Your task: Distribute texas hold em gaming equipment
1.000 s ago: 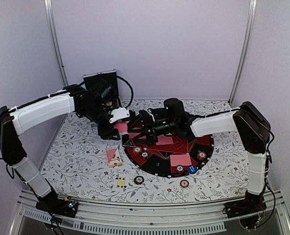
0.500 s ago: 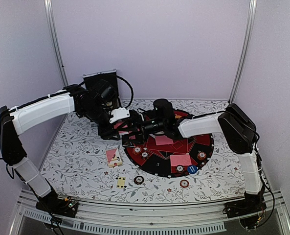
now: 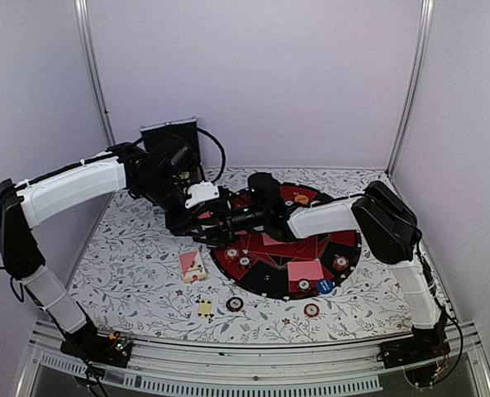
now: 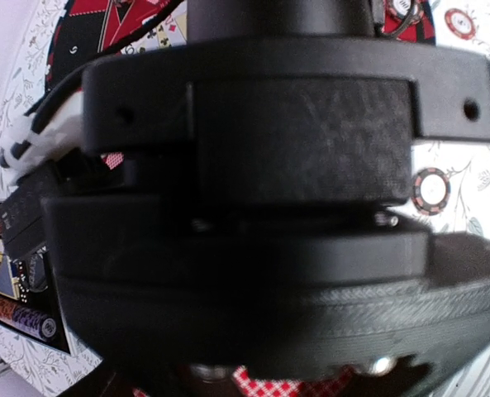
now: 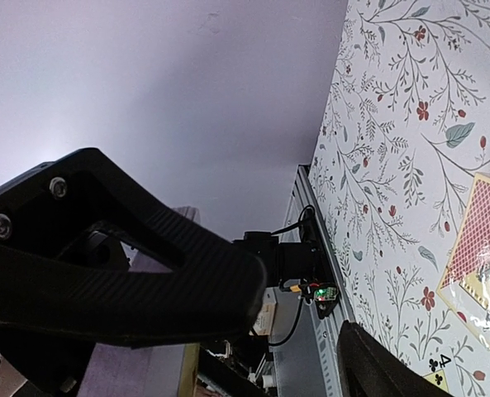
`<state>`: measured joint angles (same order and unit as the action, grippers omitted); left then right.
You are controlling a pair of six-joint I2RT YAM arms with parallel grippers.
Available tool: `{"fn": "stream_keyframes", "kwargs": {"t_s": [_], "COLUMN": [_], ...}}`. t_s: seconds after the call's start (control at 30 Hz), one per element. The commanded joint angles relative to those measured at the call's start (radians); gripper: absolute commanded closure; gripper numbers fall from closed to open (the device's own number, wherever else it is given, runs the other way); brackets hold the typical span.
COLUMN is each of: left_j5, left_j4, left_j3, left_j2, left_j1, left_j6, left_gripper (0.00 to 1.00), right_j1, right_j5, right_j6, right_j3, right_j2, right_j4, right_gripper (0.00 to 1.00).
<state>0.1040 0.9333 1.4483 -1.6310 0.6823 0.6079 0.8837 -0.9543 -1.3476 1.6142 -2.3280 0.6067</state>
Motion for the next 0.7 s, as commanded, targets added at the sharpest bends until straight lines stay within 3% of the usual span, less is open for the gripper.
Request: {"fn": "stream_keyframes", "kwargs": {"t_s": [0.0,0.67], "left_j5": [0.019,0.016], "left_j4": [-0.016,-0.016], "left_j3": [0.009,-0.005], "left_j2": [0.018,0.043], "left_j1": [-0.003,-0.004], "left_j6": [-0.011,-0.001], "left_gripper": [1.0,1.0], "right_j1": [-0.006,-0.081], "right_j5": [0.003,0.036], "right_j6": [-0.016,0.043], "right_j3": [0.004,-0.126], "right_j2": [-0.031,0.048], "right_j4": [0.029,-0.011], "right_gripper": [0.28,0.52]}}
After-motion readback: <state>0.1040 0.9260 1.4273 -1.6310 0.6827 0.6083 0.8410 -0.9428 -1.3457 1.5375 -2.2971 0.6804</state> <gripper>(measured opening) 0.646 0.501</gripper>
